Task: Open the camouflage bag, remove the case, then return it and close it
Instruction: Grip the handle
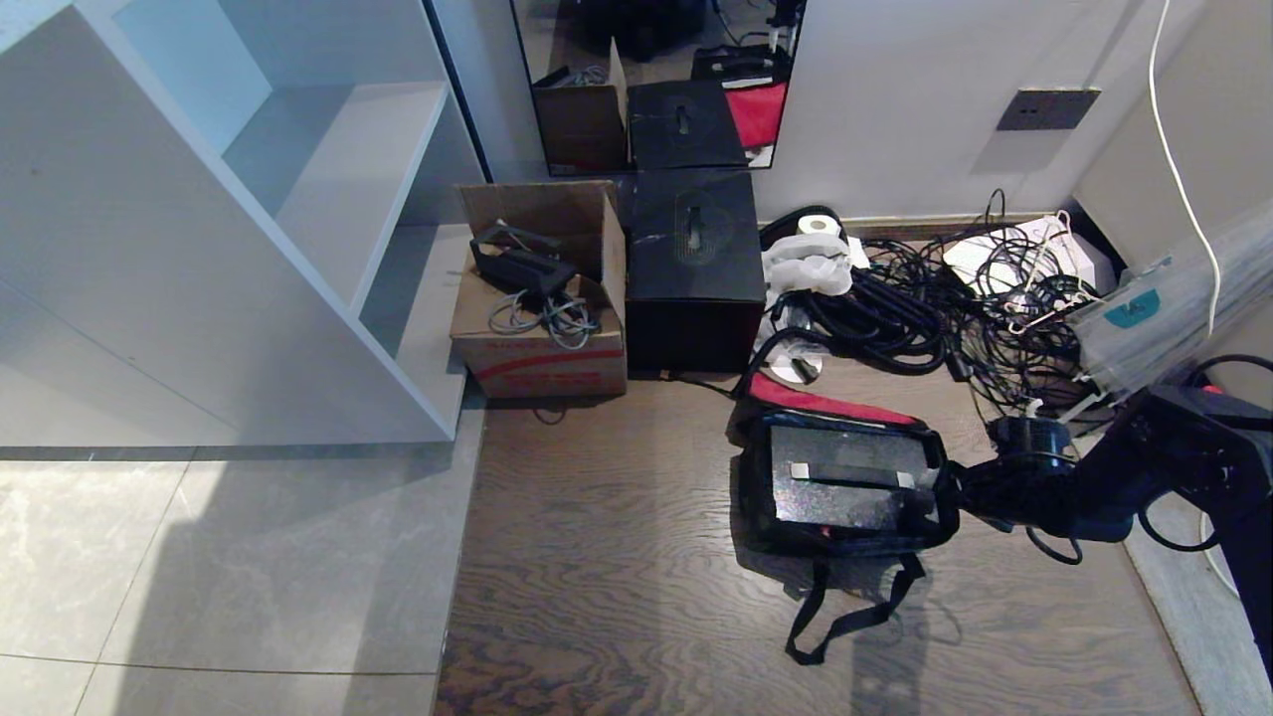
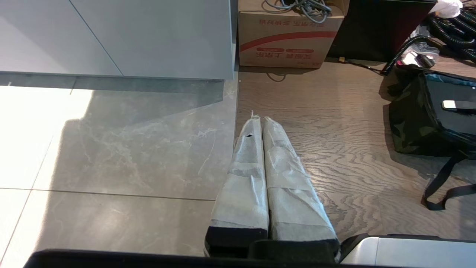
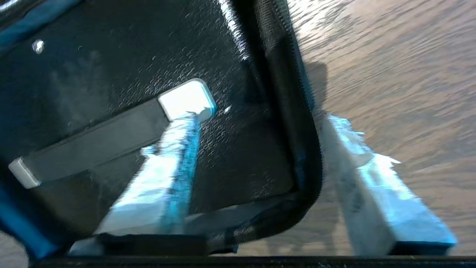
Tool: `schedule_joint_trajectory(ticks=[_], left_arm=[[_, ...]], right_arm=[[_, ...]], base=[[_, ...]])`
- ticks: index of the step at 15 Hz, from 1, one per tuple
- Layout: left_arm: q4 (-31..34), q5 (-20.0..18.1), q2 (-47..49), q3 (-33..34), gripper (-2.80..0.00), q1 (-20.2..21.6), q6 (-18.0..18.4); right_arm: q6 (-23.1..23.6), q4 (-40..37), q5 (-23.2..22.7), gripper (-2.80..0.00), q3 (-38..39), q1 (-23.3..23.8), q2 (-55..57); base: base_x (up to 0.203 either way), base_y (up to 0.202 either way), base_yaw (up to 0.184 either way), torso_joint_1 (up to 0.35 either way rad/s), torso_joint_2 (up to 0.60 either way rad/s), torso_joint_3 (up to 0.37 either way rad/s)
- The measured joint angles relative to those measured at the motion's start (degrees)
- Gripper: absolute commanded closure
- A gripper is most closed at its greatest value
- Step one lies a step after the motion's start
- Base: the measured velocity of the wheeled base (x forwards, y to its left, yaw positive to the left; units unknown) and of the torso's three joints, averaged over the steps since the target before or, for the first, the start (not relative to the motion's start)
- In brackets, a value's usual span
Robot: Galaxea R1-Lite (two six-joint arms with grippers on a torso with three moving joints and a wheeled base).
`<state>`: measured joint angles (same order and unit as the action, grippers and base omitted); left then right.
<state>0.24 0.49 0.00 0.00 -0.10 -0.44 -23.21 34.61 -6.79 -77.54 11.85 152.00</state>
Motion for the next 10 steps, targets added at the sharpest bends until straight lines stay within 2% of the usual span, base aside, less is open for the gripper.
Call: schedule_joint_trajectory(ticks=[1,2,6,8,10], left_arm=[[0.0,0.0,0.0,0.0,0.0,0.0,0.0],[0.0,0.0,0.0,0.0,0.0,0.0,0.0],[0.0,0.0,0.0,0.0,0.0,0.0,0.0],[0.0,0.0,0.0,0.0,0.0,0.0,0.0],[0.0,0.0,0.0,0.0,0.0,0.0,0.0]], right_arm=[[-0.1,0.1,0.1,-2.8,-0.2,0.3,0.1],[-0.3,0.1,0.1,0.0,-0.6,1.0,0.2],[1.2,0.0,-0.1,0.0,-2.9,3.7,0.6],[3.9,-0.2,0.1,0.0,-3.7,4.2,1.1],[7.3,0.4,2.3,0.0,-4.8,4.4,2.4]], base=[[0.0,0.0,0.0,0.0,0.0,0.0],[0.0,0.0,0.0,0.0,0.0,0.0],[0.0,0.0,0.0,0.0,0.0,0.0],[0.0,0.0,0.0,0.0,0.0,0.0],[0.0,0.0,0.0,0.0,0.0,0.0]])
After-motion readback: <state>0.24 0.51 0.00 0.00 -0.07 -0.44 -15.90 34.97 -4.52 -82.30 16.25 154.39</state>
